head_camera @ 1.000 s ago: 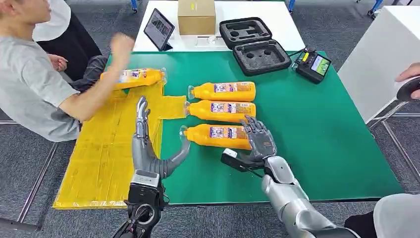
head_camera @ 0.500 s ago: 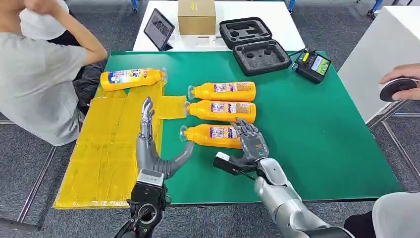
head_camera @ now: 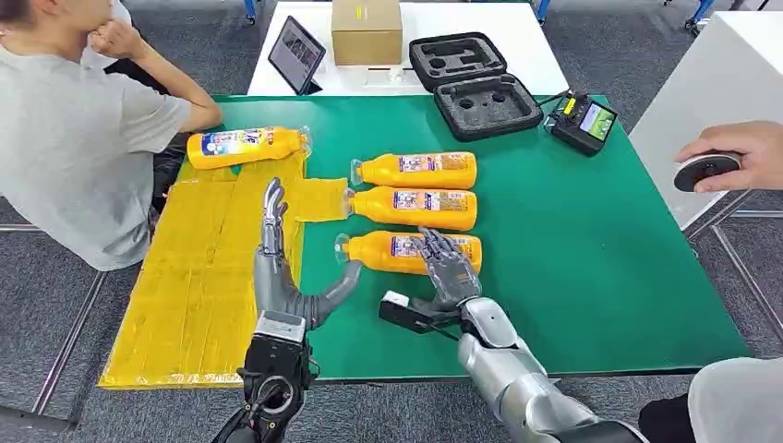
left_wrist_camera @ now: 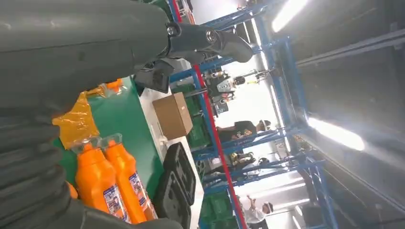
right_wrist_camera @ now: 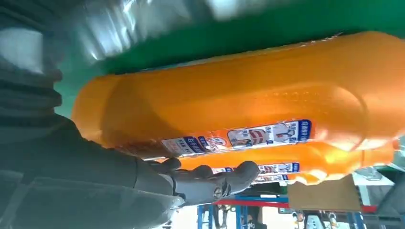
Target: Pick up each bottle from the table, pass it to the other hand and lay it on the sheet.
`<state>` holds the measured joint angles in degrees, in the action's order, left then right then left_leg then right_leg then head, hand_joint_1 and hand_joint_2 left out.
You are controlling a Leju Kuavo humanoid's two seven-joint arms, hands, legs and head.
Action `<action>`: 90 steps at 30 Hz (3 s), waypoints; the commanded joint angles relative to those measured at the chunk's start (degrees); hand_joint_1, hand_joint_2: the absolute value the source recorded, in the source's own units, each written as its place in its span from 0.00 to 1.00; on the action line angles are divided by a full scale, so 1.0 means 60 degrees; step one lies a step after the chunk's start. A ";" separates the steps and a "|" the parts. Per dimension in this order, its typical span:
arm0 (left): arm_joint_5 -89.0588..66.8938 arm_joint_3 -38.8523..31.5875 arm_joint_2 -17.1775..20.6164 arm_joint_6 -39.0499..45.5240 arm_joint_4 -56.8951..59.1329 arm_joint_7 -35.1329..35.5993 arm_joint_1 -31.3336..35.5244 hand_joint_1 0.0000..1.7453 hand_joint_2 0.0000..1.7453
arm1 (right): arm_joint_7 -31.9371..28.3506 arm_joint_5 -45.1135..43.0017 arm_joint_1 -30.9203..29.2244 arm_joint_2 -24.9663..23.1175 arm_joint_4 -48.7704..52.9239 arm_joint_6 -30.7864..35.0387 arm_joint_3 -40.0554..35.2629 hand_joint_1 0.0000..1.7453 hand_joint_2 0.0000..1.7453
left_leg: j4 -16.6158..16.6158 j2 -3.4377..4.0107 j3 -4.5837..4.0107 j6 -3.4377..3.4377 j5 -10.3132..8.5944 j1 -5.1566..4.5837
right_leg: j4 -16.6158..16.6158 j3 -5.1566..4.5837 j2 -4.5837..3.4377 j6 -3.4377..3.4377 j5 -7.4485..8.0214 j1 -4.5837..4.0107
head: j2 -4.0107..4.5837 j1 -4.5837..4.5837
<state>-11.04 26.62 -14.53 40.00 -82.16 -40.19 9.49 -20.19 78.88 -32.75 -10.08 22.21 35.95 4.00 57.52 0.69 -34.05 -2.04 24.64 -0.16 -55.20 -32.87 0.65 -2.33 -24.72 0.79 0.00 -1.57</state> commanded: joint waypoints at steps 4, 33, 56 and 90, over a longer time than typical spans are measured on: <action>0.0311 0.0100 0.0161 0.0000 0.0688 0.0032 0.0469 0.00 1.00 | 0.1470 0.0948 -0.0742 0.0495 -0.1089 -0.0740 -0.1062 0.00 1.00 | -0.0002 -0.0026 0.0030 0.0015 -0.0001 0.0009 | 0.0003 0.0036 0.0008 0.0019 -0.0008 -0.0008 | 0.0000 -0.0004; 0.0295 0.0193 0.0133 0.0000 0.0915 0.0032 0.0577 0.00 1.00 | 0.2374 0.1238 -0.0717 0.0810 -0.1337 -0.1009 -0.1215 0.00 1.00 | -0.0004 -0.0031 0.0051 0.0007 -0.0006 0.0004 | 0.0008 0.0056 0.0019 0.0010 -0.0003 -0.0004 | 0.0000 0.0000; 0.0208 0.0077 0.0111 0.0000 0.1241 0.0032 0.0769 0.00 1.00 | 0.1525 -0.0098 -0.0276 0.0938 -0.1269 -0.1977 -0.0109 1.00 1.00 | -0.0012 -0.0037 0.0125 0.0005 -0.0012 0.0007 | 0.0022 0.0131 0.0027 0.0009 0.0002 -0.0008 | 0.0000 0.0000; 0.4695 -0.0230 -0.0791 -0.1156 0.6103 0.0032 0.1819 0.00 1.00 | -0.3301 -0.6472 0.0526 -0.0007 0.0337 -0.3668 0.1730 1.00 1.00 | -0.0015 -0.0007 0.0124 0.0015 -0.0008 0.0012 | 0.0019 0.0116 -0.0020 0.0023 0.0013 -0.0011 | 0.0000 -0.0004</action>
<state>15.05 24.11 -18.75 34.45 -59.92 -40.11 15.66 -40.17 41.11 -31.94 -9.07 21.83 13.81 18.39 57.52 0.77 -33.38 -2.09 24.62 -0.15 -55.17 -32.25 0.50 -2.31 -24.65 0.78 0.00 -1.60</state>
